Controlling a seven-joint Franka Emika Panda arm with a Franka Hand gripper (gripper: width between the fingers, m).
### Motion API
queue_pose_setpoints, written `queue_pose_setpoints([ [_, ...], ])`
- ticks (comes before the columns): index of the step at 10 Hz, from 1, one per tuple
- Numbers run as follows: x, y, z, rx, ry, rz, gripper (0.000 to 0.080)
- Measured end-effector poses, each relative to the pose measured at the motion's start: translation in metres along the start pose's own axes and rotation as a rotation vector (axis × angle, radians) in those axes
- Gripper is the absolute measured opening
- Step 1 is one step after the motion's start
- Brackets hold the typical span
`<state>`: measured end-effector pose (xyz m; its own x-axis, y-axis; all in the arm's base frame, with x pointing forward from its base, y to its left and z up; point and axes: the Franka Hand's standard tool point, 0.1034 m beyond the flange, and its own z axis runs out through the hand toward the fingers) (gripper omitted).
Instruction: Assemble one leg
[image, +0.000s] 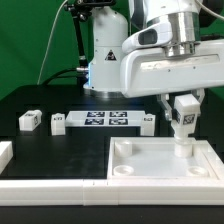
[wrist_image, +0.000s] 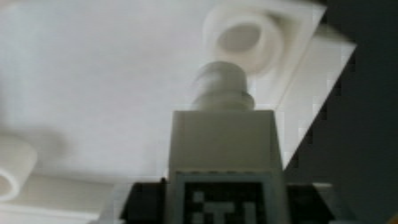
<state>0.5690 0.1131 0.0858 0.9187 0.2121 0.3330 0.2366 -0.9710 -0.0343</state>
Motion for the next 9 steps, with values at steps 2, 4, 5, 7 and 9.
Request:
queue_pose_setpoints([
  [2, 0.021, 0.006, 0.009, 0.002, 0.008, -0.019, 0.0290],
  [4, 0.033, 0.008, 0.009, 0.000, 0.030, -0.029, 0.0290],
  [5, 0.032, 0.008, 0.009, -0.005, 0.051, -0.029, 0.0290],
  [7, 0.037, 0.012, 0.006, -0.027, 0.148, -0.035, 0.0290],
  [9, 0.028, 0.021, 0.005, -0.057, 0.242, -0.035, 0.0290],
])
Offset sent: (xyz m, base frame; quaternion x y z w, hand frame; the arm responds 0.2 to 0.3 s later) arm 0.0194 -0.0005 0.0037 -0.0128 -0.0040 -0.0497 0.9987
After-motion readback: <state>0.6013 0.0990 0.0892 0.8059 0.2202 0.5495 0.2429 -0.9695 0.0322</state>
